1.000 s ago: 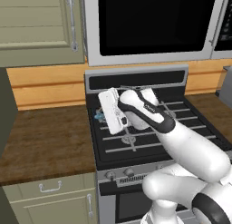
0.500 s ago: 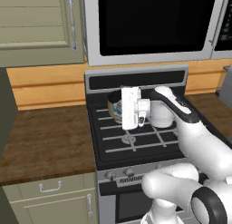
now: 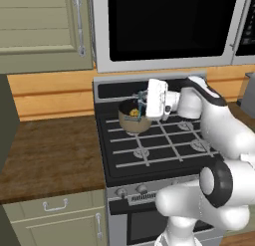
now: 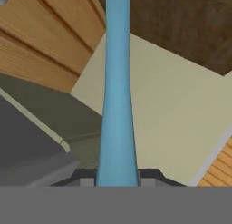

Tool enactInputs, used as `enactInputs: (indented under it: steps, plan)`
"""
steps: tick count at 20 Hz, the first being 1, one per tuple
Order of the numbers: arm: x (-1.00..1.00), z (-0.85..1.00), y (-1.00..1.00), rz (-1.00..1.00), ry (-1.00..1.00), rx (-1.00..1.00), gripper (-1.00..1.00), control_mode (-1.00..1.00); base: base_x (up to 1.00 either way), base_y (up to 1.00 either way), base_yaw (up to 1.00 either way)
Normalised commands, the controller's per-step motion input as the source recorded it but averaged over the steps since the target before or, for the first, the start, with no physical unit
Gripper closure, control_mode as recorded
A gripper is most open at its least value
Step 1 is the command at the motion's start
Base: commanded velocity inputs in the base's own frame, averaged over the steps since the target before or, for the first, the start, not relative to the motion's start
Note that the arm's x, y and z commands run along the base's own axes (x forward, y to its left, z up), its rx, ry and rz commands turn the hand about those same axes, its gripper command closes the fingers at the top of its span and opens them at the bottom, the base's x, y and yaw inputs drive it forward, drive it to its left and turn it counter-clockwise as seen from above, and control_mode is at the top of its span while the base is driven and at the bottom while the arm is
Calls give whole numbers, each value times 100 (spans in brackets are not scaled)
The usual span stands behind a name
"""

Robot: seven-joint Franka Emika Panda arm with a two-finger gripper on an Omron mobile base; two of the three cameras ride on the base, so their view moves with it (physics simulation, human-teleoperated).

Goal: Put the squash and avocado in the pot. Retrieve the spatula and lightly stir the vegetables in the pot.

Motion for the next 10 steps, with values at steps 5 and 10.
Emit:
enactInputs:
  steps: [5,10]
  plan:
    - [73,12,-49,12,27,27,100,-100,0,0,0]
    - [35,-1,-28,3,16,8,100,-100,0,0,0]
